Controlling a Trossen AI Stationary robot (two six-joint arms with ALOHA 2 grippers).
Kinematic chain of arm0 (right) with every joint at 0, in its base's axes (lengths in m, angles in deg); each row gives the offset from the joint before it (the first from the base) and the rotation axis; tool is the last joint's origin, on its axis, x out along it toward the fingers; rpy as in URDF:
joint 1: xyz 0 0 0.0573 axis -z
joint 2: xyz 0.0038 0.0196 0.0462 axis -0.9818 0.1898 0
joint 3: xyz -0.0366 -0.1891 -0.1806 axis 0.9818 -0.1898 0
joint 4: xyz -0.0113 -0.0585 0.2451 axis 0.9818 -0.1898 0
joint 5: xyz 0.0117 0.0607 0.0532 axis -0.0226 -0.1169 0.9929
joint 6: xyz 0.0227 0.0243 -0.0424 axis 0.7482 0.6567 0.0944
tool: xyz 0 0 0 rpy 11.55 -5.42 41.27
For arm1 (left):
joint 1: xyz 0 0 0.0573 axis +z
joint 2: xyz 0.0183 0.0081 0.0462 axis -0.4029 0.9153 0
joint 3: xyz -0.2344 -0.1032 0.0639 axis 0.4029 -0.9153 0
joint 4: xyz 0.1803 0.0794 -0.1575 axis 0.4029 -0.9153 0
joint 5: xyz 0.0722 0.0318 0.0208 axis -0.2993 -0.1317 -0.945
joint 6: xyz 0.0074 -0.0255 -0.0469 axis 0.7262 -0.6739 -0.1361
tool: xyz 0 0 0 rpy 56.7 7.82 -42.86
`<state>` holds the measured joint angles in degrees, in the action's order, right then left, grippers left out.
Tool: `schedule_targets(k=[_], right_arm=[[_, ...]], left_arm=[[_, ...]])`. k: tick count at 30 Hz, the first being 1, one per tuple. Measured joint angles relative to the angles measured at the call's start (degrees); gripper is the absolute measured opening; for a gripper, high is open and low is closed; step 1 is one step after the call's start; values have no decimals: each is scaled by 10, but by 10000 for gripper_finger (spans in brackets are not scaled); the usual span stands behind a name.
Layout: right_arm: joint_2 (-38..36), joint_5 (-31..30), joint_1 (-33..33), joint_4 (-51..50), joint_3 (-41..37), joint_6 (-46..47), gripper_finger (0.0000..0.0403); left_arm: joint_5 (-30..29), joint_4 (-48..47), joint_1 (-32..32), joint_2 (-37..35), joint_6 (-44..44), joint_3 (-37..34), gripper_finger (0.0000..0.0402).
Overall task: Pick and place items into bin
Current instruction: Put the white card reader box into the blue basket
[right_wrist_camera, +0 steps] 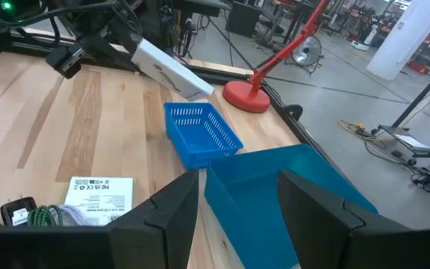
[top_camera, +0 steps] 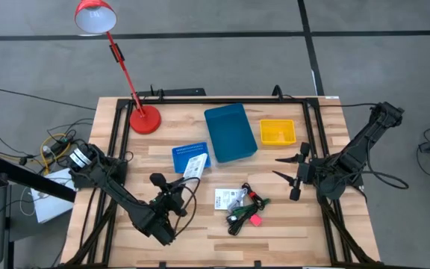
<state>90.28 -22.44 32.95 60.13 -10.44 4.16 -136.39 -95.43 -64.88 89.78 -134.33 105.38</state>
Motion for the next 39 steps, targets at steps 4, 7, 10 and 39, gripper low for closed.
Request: schedule_targets(k=[4, 7, 10, 39], right_arm=[[0, 0, 0, 0, 0, 0, 177], [0, 0, 0, 0, 0, 0, 177], [0, 0, 0, 0, 0, 0, 177], [0, 2, 0, 0, 0, 0, 177]], left_arm=[[13, 1, 0, 0, -7, 0, 34], [18, 14, 0, -2, -5, 0, 34], [18, 55, 0, -19, 39, 0, 33], [464, 159, 240, -262, 512, 0, 33]])
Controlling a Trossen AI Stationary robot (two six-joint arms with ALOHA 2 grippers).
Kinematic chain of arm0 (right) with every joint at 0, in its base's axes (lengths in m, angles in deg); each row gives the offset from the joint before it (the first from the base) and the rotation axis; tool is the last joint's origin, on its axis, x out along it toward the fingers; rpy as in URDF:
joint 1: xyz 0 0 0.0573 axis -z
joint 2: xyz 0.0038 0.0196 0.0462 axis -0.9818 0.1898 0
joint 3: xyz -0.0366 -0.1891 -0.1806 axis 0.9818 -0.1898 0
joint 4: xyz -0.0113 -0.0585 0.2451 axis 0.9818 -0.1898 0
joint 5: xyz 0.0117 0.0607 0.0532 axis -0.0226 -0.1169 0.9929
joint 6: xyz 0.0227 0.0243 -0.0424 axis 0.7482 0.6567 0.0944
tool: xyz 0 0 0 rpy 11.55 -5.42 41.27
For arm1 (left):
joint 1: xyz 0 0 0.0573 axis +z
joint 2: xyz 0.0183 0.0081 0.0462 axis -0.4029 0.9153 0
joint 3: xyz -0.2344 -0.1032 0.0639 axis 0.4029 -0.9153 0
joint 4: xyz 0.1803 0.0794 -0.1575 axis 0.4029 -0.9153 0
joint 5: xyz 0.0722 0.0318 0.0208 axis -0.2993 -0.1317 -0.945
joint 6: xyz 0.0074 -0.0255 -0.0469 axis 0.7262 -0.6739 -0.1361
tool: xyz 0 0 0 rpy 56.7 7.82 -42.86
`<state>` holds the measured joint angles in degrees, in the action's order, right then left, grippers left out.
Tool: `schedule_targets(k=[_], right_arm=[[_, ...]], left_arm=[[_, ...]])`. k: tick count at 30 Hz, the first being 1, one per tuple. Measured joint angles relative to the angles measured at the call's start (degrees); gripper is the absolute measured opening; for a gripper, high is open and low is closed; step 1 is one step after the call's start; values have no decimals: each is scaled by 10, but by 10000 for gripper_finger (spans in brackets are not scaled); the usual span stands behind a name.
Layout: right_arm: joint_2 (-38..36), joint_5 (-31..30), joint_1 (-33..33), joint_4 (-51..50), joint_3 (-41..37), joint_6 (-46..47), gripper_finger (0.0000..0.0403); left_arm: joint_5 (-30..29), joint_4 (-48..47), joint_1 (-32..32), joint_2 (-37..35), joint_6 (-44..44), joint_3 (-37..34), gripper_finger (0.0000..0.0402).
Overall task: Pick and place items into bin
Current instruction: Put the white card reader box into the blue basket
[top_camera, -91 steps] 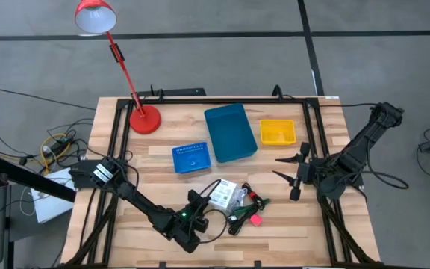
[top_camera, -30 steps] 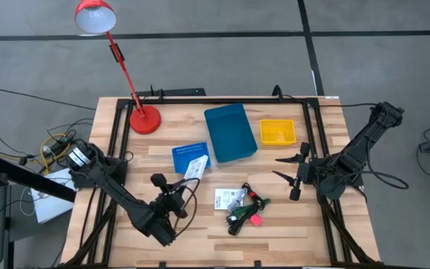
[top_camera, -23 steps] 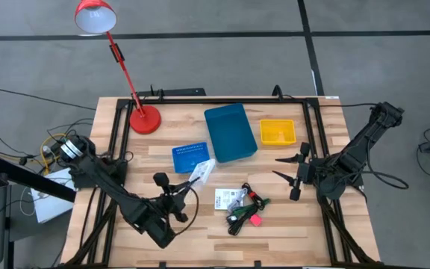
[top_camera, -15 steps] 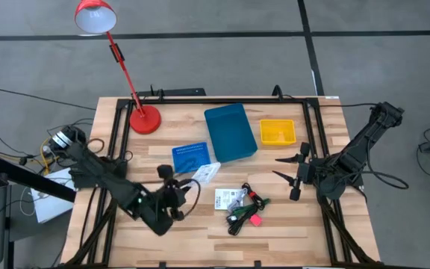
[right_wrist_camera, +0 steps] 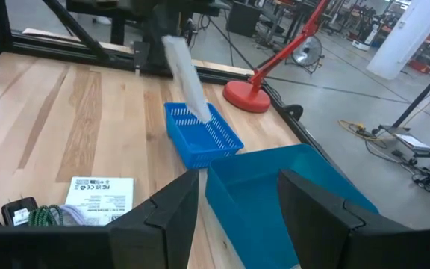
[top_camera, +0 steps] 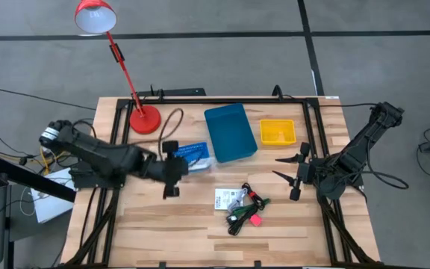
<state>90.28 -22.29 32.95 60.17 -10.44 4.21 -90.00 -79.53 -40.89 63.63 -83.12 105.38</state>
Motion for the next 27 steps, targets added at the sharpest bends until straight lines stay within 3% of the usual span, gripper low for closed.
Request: schedule_targets(k=[9, 18, 27], right_arm=[[0, 0, 0, 0, 0, 0, 177], [0, 0, 0, 0, 0, 0, 177], [0, 0, 0, -1, 0, 0, 177]], left_arm=[[141, -10, 115, -1, 65, 0, 32], [211, -70, 174, -1, 71, 0, 32], [243, -72, 178, 3, 73, 0, 32]])
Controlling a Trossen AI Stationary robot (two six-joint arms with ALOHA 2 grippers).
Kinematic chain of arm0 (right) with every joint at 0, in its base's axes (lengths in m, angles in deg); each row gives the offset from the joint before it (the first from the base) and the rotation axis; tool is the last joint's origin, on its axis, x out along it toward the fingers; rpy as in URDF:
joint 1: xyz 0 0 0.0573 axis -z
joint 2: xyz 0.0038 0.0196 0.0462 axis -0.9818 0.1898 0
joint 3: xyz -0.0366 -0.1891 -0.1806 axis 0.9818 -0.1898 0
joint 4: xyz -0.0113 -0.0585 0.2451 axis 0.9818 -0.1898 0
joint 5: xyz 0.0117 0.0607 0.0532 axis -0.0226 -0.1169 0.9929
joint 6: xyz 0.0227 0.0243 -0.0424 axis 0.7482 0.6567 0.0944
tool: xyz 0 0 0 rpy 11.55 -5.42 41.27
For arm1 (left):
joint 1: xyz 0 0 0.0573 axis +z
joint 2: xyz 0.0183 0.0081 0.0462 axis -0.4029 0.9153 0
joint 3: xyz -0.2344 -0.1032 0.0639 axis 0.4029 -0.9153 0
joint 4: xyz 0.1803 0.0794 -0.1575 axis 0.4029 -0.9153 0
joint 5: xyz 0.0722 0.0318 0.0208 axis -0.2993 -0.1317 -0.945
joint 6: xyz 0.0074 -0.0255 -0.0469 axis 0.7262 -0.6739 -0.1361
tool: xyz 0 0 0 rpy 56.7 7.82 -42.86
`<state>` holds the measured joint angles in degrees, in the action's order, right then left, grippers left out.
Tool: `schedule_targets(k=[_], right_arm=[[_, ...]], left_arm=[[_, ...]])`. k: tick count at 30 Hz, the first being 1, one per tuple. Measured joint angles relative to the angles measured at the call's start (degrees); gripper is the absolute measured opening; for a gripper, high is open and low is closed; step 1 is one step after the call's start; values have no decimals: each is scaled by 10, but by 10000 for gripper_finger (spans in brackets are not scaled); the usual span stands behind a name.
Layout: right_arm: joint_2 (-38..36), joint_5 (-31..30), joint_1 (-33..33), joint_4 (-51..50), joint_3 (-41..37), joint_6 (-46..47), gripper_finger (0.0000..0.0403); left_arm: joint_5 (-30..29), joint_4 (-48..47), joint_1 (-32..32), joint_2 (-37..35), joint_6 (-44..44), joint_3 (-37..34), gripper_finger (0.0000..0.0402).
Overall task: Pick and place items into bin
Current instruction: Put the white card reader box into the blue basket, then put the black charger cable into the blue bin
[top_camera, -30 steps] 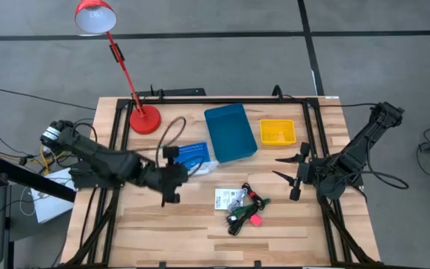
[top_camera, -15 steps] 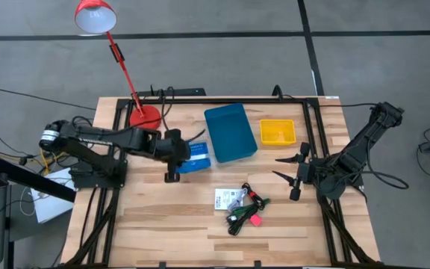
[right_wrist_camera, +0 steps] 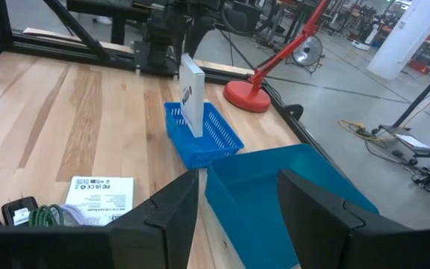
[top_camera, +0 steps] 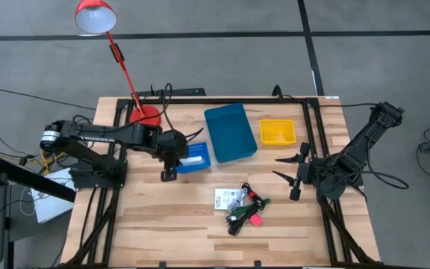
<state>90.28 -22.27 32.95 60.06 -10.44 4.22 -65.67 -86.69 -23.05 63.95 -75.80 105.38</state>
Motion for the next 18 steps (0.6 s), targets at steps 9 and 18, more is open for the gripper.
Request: schedule_targets(k=[9, 18], right_arm=[[0, 0, 0, -2, 0, 0, 177], [0, 0, 0, -2, 0, 0, 177]], left_arm=[[-35, 1, 0, 0, -2, 0, 58], [-36, 4, 0, 0, -4, 0, 77]])
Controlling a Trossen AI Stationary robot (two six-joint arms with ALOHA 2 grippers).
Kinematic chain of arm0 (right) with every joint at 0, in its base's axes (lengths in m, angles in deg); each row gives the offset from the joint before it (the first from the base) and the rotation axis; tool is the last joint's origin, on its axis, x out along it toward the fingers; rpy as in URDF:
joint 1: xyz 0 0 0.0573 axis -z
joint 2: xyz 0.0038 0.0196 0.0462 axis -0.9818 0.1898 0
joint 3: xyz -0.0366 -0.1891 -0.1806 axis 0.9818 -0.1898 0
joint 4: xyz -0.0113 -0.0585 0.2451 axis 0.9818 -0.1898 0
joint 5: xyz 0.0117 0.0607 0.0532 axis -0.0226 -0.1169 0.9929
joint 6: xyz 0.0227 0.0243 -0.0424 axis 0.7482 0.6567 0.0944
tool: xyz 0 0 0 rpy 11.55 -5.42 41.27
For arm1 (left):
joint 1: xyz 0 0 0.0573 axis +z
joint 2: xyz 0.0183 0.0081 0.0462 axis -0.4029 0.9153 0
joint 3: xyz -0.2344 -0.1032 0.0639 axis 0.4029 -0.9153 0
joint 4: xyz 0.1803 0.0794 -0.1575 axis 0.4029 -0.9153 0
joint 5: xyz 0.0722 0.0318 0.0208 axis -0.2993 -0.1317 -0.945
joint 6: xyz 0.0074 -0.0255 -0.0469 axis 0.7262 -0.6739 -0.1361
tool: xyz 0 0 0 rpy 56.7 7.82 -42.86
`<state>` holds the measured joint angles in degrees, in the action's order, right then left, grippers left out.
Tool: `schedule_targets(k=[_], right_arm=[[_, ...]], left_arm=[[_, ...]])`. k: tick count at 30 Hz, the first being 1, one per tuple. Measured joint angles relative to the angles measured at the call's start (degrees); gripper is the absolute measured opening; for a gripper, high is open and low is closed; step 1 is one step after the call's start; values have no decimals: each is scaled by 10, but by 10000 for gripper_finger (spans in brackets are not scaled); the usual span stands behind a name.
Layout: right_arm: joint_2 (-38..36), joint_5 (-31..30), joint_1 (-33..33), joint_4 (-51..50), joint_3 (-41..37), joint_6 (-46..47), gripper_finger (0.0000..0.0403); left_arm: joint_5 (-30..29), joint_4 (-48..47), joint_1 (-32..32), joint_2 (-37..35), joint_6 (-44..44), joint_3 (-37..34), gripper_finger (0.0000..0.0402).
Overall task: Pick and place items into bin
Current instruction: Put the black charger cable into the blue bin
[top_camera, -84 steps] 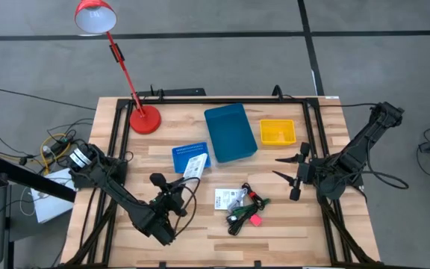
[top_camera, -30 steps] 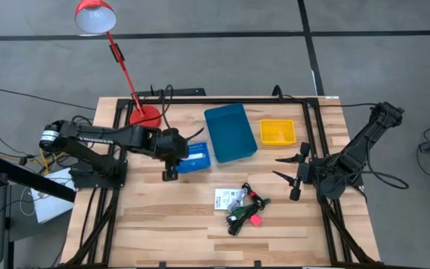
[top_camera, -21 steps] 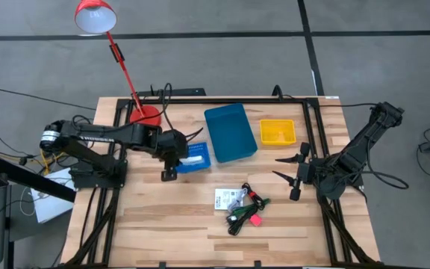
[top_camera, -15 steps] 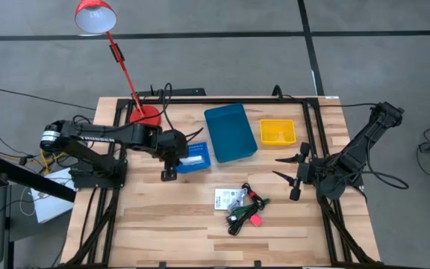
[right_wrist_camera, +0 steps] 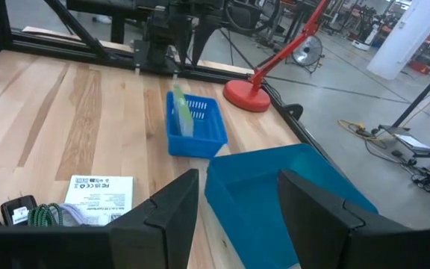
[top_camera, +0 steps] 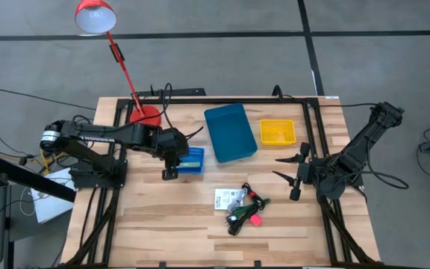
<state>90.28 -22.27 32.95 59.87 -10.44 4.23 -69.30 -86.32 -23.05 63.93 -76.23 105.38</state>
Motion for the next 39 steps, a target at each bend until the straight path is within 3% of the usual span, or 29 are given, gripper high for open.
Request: schedule_targets(k=[15, 26, 33, 39], right_arm=[[0, 0, 0, -5, 0, 0, 177], [0, 3, 0, -21, 0, 1, 177], [0, 57, 0, -21, 0, 1, 177], [1, 62, 0, -21, 0, 1, 177]], left_arm=[[-30, 13, 0, 0, -9, 0, 80], [-30, 101, -40, 0, -46, -2, 80], [-28, 217, -92, 0, -46, -49, 80], [-29, 275, -128, 13, -69, -89, 80]])
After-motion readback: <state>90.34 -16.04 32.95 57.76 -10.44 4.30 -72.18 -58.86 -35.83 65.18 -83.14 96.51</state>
